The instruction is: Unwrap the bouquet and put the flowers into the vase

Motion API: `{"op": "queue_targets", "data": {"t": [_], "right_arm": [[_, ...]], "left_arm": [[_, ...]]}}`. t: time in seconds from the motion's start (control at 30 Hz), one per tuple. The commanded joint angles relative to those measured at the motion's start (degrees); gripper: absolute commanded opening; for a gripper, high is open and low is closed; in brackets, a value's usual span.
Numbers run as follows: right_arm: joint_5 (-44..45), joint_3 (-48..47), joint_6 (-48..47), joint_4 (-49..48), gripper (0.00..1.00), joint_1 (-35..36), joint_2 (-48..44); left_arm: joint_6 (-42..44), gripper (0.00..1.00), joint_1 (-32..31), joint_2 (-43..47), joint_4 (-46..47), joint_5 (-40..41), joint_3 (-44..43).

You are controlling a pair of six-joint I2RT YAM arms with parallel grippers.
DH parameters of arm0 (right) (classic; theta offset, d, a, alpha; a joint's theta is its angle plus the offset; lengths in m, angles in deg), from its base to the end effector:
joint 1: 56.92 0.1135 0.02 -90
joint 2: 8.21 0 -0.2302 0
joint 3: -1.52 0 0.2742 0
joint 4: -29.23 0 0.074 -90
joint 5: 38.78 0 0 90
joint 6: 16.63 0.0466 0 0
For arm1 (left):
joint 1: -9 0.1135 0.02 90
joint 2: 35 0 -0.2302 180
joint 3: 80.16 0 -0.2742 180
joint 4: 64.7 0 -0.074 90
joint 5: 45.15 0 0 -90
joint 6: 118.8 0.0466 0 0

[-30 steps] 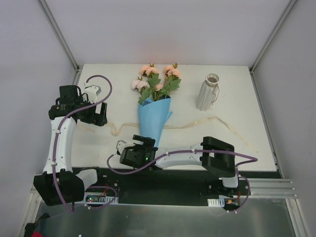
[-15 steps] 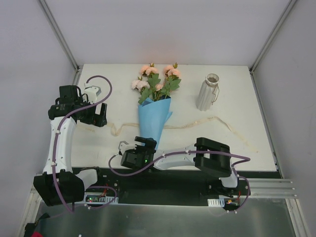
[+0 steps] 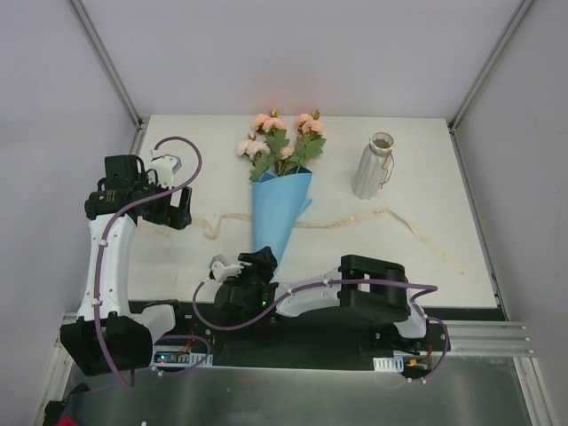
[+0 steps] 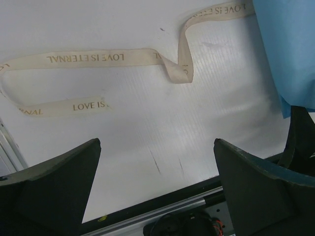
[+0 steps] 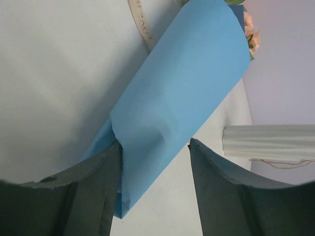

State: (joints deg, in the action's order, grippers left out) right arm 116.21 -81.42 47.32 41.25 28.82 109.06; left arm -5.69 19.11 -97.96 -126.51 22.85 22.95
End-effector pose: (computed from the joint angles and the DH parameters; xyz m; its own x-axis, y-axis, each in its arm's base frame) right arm 0.0731 0.4123 0.0957 0.1165 -0.9360 -0.3322 -0.3606 0.2718 -0.8922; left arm 0.2591 0.0285 0.2976 -0.6384 0.2558 -0.7259 0.3644 0.9312 0.0077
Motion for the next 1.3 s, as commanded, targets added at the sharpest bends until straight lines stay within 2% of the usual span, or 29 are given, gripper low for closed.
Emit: {"op": "queue_targets", "data": {"t": [0.0,0.13,0.43,0.47,0.5,0.6,0.7,1.27], "right_arm": [[8.1,1.7,-5.2,-13.3,0.57,2.4,-3.6],[11.3,2.4,-4.6,-18.0,0.56,3.4,-6.8],[15.8,6.7,0.4,-18.4,0.58,4.5,-15.7],[14.5,6.9,1.2,-18.2,0.59,4.4,-16.1],[13.2,6.9,3.4,-13.7,0.68,4.5,-16.3],[4.5,4.3,12.7,0.3,0.77,4.6,-16.6],[-2.0,3.2,14.5,5.9,0.77,4.4,-15.5],[-6.7,0.4,12.9,4.8,0.77,-1.4,-6.0]], "left_arm": [[1.1,0.99,-0.2,2.1,-1.0,-0.4,-1.6],[1.2,0.99,-0.2,3.1,-1.2,-0.5,-1.5],[1.7,0.99,-0.1,4.4,-2.0,-0.2,-1.8],[1.8,0.99,-0.1,4.5,-2.2,-0.2,-1.9],[1.8,0.99,-0.2,4.5,-2.4,-0.2,-2.1],[2.4,0.99,-0.2,4.4,-3.0,-0.3,-2.7],[2.5,0.99,-0.2,3.9,-3.0,-0.6,-2.5],[3.2,0.99,-0.1,1.2,-3.4,-0.1,-3.3]]}}
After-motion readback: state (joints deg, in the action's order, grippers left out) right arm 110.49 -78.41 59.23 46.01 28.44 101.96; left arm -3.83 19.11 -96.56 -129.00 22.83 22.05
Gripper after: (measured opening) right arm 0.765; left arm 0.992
